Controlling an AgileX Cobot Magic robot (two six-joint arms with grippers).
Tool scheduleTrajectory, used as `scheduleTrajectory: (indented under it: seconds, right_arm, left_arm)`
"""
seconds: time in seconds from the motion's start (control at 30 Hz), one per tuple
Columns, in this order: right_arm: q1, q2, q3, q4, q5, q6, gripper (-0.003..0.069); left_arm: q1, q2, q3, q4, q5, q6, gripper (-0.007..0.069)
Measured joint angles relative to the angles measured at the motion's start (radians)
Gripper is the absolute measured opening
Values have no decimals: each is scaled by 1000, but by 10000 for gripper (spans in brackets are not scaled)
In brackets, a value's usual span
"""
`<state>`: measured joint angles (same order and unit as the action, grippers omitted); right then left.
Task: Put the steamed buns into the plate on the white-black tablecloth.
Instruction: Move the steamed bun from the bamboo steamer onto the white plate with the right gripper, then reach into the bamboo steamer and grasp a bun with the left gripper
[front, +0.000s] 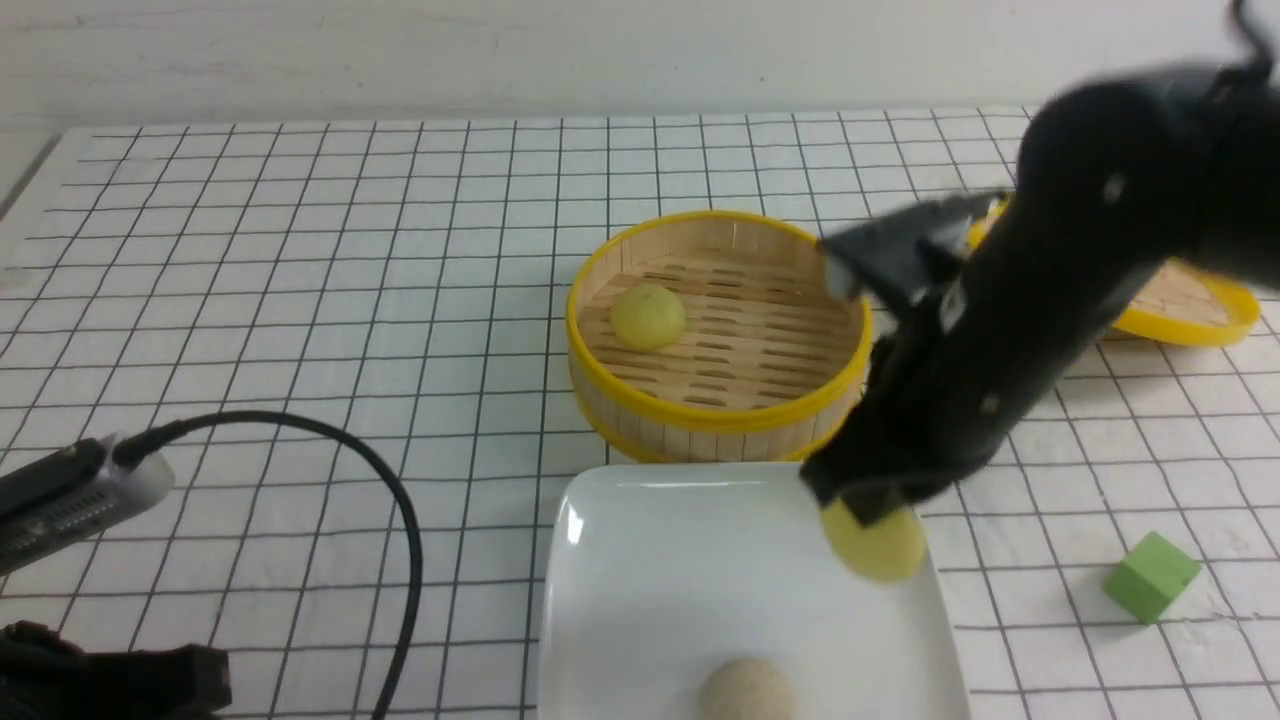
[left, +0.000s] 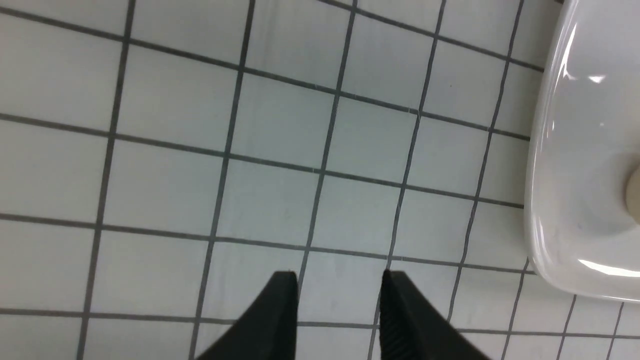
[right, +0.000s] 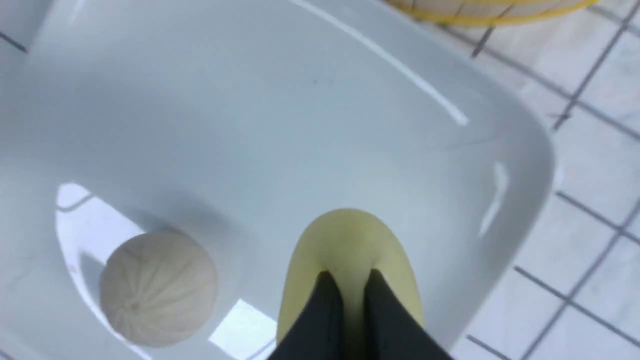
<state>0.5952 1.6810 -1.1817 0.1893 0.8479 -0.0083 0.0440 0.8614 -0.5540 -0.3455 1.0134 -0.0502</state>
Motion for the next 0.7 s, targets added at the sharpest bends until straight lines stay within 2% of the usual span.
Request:
scheduleTrajectory:
  seconds: [0.07,0.2,0.23,0.27,0.33,0.43,0.5,0.57,0.7]
  right_arm:
    - [22,13,45,-23,-65,23,52]
    - [88,52,99,-83,-190,95,188]
    - [98,56,99,-86,-198,97,261]
    - [99,56,99,-86,-198,97,261]
    - [108,55,86,-89,-170,99,393]
    - [108,30,50,-116,-91,99,461]
    - [106,-12,15,-146,-24,99,453]
    - [96,-75,-11,-180,61,100,391]
    - [67,-246,-9,-258,196,122,151]
  left_arm:
    - [0,0,0,1,0,0,265]
    - [0,0,0,5,0,0,265]
    - [0,0,0,6,0,0,265]
    - [0,0,0,6,0,0,265]
    - [0,0,0,8,0,0,265]
    - [0,0,0,8,1,0,265]
    - [0,0,0,9,1,0,265]
    - [0,0,0,10,1,0,265]
    - [0,0,0,12,1,0,258]
